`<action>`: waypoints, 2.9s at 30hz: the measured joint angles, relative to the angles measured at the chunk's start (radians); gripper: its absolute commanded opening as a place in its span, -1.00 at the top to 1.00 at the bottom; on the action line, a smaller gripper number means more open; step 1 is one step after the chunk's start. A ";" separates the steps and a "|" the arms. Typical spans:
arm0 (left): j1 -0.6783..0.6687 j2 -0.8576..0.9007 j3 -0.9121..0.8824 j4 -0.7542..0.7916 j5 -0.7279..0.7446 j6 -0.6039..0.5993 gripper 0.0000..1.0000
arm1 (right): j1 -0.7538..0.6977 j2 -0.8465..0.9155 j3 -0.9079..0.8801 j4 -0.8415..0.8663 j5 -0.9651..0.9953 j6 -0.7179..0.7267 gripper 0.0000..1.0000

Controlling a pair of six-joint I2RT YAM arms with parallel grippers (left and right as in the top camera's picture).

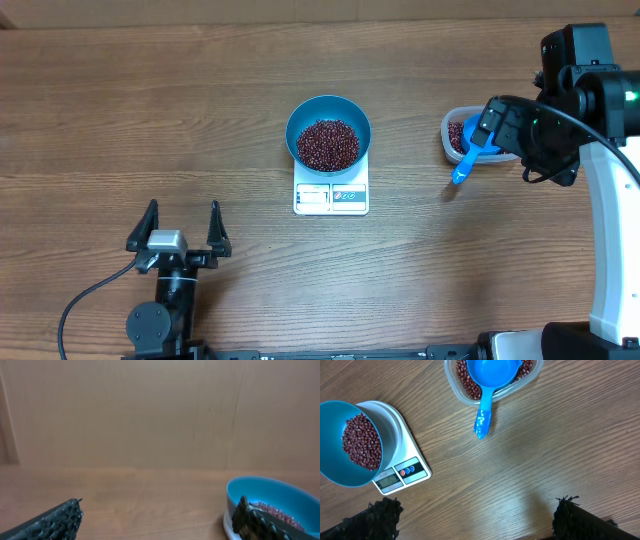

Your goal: Scoop item into bowl and weigh 150g on scale

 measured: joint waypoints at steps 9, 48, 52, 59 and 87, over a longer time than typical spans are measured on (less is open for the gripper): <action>0.000 -0.003 0.000 -0.162 -0.004 0.046 -0.99 | 0.000 0.000 0.000 -0.001 0.000 0.000 -1.00; 0.000 -0.003 0.000 -0.163 -0.005 0.055 -1.00 | 0.001 -0.076 -0.013 0.254 0.054 -0.014 -1.00; 0.000 -0.002 0.000 -0.163 -0.005 0.055 -1.00 | 0.008 -0.218 -0.111 0.406 0.051 -0.014 -1.00; 0.000 -0.003 0.000 -0.163 -0.005 0.055 -0.99 | 0.009 -0.450 -0.394 0.640 0.048 -0.014 -1.00; 0.000 -0.003 0.000 -0.163 -0.005 0.055 -0.99 | 0.009 -1.548 -1.830 1.921 -0.177 -0.178 -1.00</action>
